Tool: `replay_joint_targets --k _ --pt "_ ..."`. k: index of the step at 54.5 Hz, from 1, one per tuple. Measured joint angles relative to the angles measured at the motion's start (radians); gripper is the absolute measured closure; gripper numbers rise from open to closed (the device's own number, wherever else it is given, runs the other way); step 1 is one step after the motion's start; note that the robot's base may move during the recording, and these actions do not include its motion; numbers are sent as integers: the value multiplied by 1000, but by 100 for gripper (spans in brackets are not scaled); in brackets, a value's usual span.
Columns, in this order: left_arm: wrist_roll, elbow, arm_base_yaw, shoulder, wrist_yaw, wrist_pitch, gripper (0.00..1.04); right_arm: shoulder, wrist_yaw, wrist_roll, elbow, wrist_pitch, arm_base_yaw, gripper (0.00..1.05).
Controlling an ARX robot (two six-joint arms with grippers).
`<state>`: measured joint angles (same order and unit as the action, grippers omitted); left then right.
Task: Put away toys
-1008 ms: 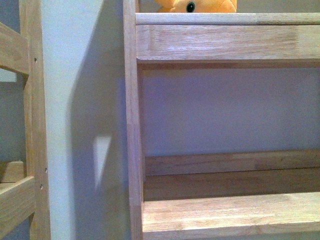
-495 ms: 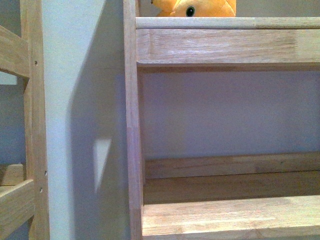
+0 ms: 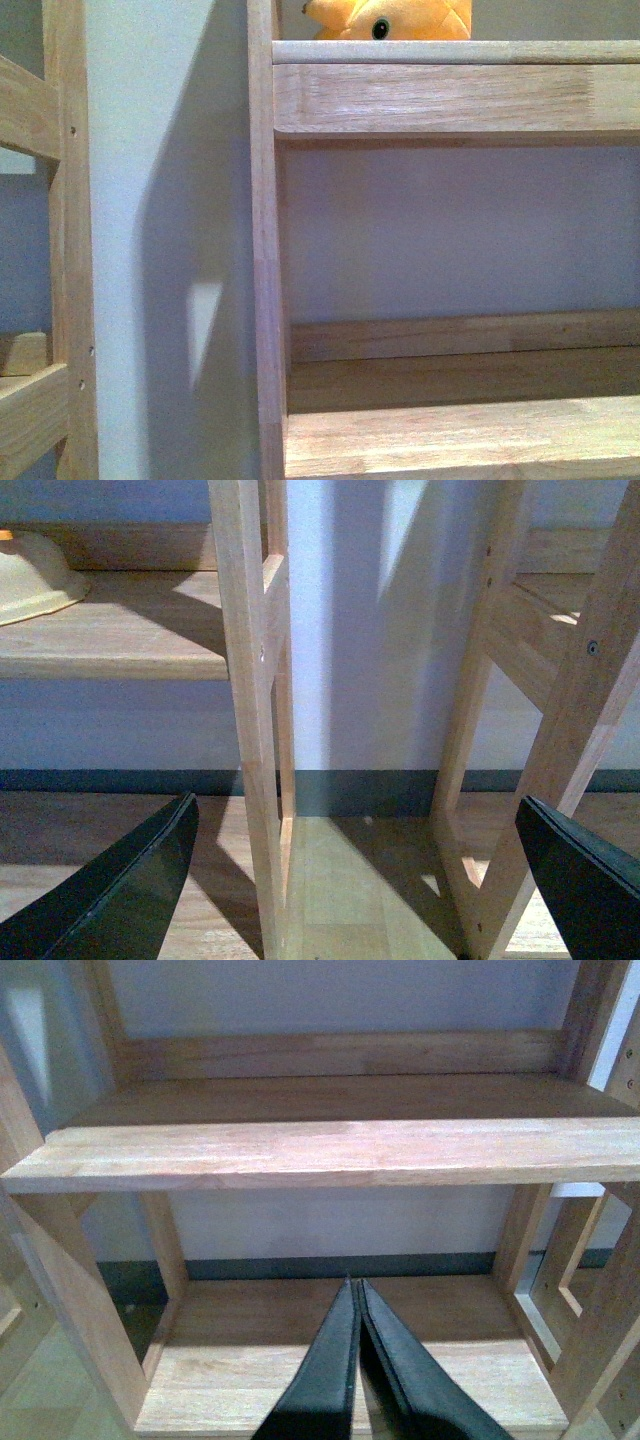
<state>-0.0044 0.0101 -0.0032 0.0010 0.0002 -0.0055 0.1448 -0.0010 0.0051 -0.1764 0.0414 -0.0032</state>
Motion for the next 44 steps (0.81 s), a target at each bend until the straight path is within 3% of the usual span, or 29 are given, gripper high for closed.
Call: replay_joint_targets --k 44 --pt "0 0 0 0 0 0 6 -94 0 -2 124 -33 0 101"
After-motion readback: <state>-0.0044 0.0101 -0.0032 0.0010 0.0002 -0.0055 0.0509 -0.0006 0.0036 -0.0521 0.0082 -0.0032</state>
